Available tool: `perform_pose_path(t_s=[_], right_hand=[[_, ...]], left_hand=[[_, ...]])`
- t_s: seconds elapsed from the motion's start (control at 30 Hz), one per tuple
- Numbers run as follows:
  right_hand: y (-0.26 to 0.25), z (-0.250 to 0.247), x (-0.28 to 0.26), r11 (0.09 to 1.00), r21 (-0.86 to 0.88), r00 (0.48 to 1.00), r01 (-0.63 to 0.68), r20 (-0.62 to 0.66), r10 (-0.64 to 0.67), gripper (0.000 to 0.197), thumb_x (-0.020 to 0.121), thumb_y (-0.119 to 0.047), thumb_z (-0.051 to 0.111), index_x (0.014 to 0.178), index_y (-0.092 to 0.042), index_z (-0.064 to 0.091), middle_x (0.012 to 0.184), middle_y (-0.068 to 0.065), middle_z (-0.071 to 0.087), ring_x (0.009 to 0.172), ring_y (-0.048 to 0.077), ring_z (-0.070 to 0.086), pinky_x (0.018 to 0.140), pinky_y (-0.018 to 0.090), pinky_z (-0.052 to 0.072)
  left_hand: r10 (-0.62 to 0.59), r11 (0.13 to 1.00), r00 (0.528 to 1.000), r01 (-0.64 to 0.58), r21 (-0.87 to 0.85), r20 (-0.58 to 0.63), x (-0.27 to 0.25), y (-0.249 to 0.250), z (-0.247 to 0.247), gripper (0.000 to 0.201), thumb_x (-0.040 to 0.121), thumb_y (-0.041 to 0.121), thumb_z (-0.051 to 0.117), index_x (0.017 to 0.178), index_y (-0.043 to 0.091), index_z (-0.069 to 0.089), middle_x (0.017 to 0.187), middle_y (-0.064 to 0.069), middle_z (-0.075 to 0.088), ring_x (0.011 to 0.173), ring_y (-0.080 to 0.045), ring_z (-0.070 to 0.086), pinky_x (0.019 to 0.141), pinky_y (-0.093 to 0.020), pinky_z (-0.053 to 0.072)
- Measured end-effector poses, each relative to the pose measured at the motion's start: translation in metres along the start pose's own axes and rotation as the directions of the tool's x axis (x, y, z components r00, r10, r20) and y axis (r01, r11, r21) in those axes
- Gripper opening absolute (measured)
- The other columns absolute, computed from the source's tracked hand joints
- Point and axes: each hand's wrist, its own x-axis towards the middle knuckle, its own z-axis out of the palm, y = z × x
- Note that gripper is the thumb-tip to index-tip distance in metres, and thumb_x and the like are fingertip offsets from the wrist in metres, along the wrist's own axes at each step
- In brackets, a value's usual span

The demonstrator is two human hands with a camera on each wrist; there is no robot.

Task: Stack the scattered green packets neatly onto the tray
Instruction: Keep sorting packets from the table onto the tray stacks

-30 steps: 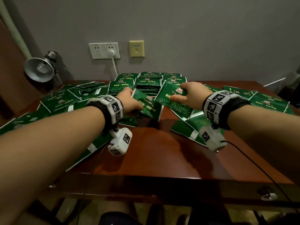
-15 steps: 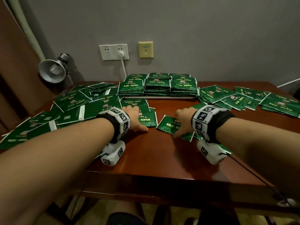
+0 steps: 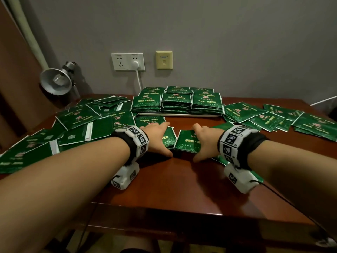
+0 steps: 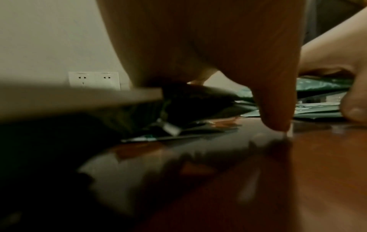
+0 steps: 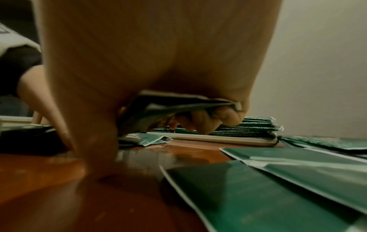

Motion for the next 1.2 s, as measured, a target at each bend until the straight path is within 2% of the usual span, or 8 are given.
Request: perform_pose_path(t_s=[0.17, 0.33, 0.43, 0.57, 0.7, 0.87, 1.03, 1.2], right_hand=[[0.005, -0.014, 0.008, 0.999, 0.032, 0.996, -0.018, -0.087, 0.021, 0.096, 0.066, -0.063, 0.073, 0.139, -0.018, 0.028, 0.127, 0.005, 0.046, 0.111, 0.026, 0.052, 0.087, 0.040, 0.050], [0.005, -0.038, 0.031, 0.998, 0.067, 0.990, -0.008, -0.141, 0.018, 0.094, 0.075, -0.054, 0.072, 0.148, -0.020, 0.023, 0.142, 0.009, 0.042, 0.128, 0.030, 0.041, 0.102, 0.042, 0.039], [0.003, -0.059, 0.052, 0.998, 0.057, 0.985, -0.023, -0.172, 0.032, 0.095, 0.075, -0.055, 0.072, 0.148, -0.017, 0.023, 0.140, 0.011, 0.045, 0.125, 0.032, 0.045, 0.099, 0.040, 0.041], [0.002, -0.102, 0.101, 0.994, 0.095, 0.970, -0.046, -0.234, 0.067, 0.091, 0.075, -0.052, 0.075, 0.143, -0.013, 0.030, 0.132, 0.013, 0.052, 0.113, 0.033, 0.055, 0.089, 0.040, 0.049], [-0.011, -0.135, 0.158, 0.993, 0.119, 0.971, -0.016, -0.234, 0.044, 0.088, 0.078, -0.048, 0.075, 0.144, -0.009, 0.030, 0.134, 0.012, 0.053, 0.114, 0.030, 0.056, 0.079, 0.033, 0.043], [-0.030, -0.151, 0.236, 1.000, -0.010, 0.979, 0.021, -0.202, -0.022, 0.084, 0.080, -0.046, 0.074, 0.141, -0.003, 0.035, 0.134, 0.015, 0.053, 0.117, 0.032, 0.055, 0.092, 0.038, 0.045], [-0.038, -0.150, 0.296, 0.998, -0.022, 0.986, 0.053, -0.160, -0.056, 0.080, 0.078, -0.046, 0.074, 0.137, -0.004, 0.041, 0.129, 0.013, 0.057, 0.114, 0.029, 0.057, 0.088, 0.034, 0.044], [-0.041, -0.147, 0.327, 0.996, -0.023, 0.984, 0.088, -0.156, -0.090, 0.080, 0.080, -0.046, 0.073, 0.141, -0.009, 0.037, 0.129, 0.011, 0.057, 0.113, 0.026, 0.057, 0.084, 0.030, 0.043]], left_hand=[[-0.004, 0.999, 0.996, 0.007, 0.036, -0.087, 0.000, -0.017, -0.027, 0.113, 0.063, 0.044, 0.078, 0.152, 0.023, 0.013, 0.131, -0.008, 0.047, 0.114, -0.027, 0.051, 0.088, -0.042, 0.052], [-0.027, 0.995, 0.982, 0.045, 0.091, -0.186, 0.010, -0.047, -0.056, 0.096, 0.067, 0.040, 0.081, 0.145, 0.021, 0.029, 0.132, -0.004, 0.051, 0.120, -0.026, 0.049, 0.096, -0.044, 0.048], [-0.022, 0.996, 0.980, 0.039, 0.083, -0.200, 0.024, -0.067, -0.072, 0.094, 0.065, 0.041, 0.084, 0.141, 0.020, 0.034, 0.131, -0.005, 0.052, 0.120, -0.027, 0.047, 0.098, -0.045, 0.046], [0.043, 0.982, 0.981, -0.006, 0.189, -0.189, 0.051, -0.086, -0.078, 0.089, 0.069, 0.036, 0.082, 0.142, 0.023, 0.033, 0.131, -0.005, 0.047, 0.120, -0.027, 0.043, 0.102, -0.046, 0.041], [0.091, 0.966, 0.981, -0.044, 0.255, -0.174, 0.087, -0.101, -0.079, 0.083, 0.071, 0.035, 0.081, 0.138, 0.022, 0.035, 0.130, -0.005, 0.047, 0.118, -0.026, 0.043, 0.099, -0.044, 0.042], [0.142, 0.969, 0.978, -0.105, 0.225, -0.155, 0.132, -0.121, -0.084, 0.087, 0.070, 0.036, 0.082, 0.141, 0.022, 0.034, 0.134, -0.005, 0.045, 0.119, -0.026, 0.041, 0.098, -0.044, 0.042], [0.137, 0.979, 0.983, -0.115, 0.165, -0.124, 0.160, -0.135, -0.081, 0.092, 0.068, 0.042, 0.084, 0.142, 0.016, 0.035, 0.136, -0.006, 0.044, 0.123, -0.026, 0.040, 0.100, -0.042, 0.042], [0.163, 0.980, 0.971, -0.139, 0.144, -0.176, 0.169, -0.138, -0.070, 0.087, 0.067, 0.046, 0.083, 0.135, 0.012, 0.041, 0.131, -0.008, 0.042, 0.119, -0.025, 0.039, 0.100, -0.041, 0.041]])
